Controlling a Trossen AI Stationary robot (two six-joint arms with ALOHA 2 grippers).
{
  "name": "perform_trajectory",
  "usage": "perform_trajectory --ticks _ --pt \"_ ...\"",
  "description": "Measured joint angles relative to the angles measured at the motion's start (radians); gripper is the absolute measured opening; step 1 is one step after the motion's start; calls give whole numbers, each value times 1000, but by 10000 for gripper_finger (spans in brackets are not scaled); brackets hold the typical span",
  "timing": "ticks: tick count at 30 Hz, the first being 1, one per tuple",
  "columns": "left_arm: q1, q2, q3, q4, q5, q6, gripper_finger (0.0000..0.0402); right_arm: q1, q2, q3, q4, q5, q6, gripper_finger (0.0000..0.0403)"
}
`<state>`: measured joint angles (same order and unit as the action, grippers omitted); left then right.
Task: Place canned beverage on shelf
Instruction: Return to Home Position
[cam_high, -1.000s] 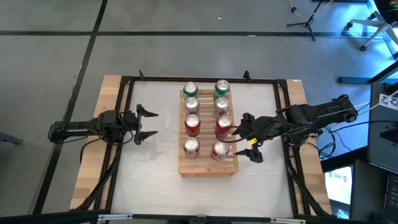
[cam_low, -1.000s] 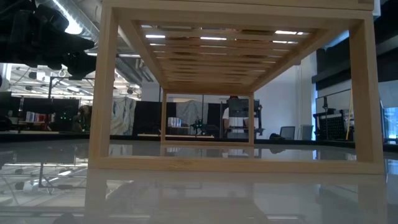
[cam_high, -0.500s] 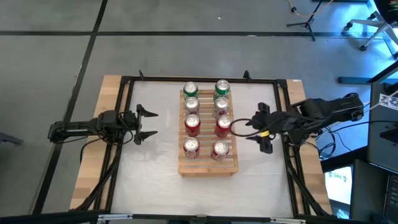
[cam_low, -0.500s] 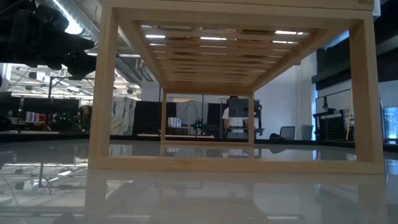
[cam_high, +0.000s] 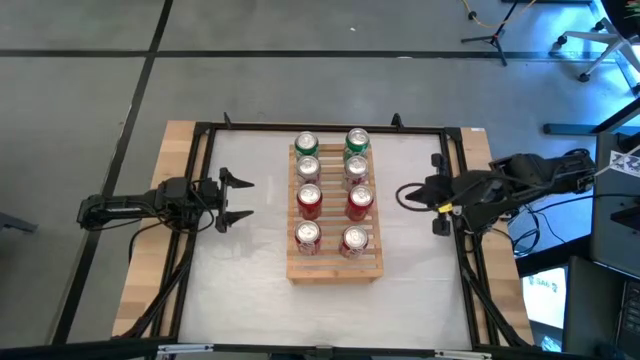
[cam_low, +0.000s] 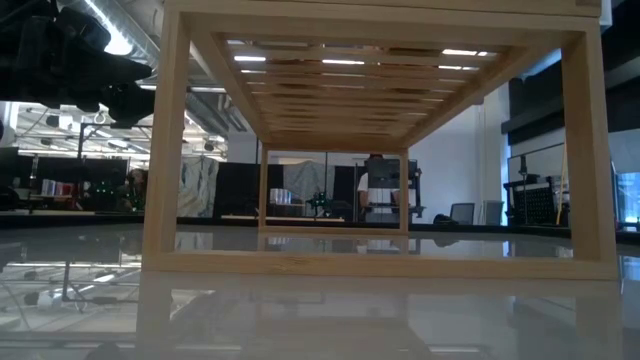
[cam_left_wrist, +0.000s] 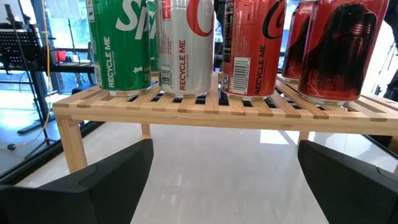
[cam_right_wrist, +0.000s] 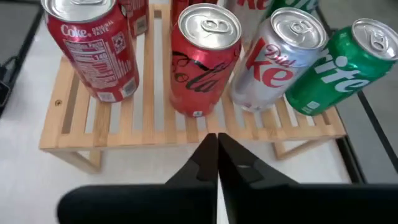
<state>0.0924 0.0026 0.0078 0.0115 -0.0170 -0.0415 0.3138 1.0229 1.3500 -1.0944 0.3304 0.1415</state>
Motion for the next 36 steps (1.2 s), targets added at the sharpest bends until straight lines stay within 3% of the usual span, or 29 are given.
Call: perform_trajectory --ticks 6,11,23,29,36 --pt "0 0 0 0 0 0 391 0 -170 -252 232 10 -40 22" --pt "0 0 0 0 0 0 391 0 -323 -447 437 18 -68 11" --pt "0 0 0 0 0 0 391 0 -715 -732 677 16 -72 2" --pt "0 0 0 0 0 0 391 0 -815 -853 758 12 -72 1" --pt "0 0 0 0 0 0 391 0 -857 -993 925 87 -84 1"
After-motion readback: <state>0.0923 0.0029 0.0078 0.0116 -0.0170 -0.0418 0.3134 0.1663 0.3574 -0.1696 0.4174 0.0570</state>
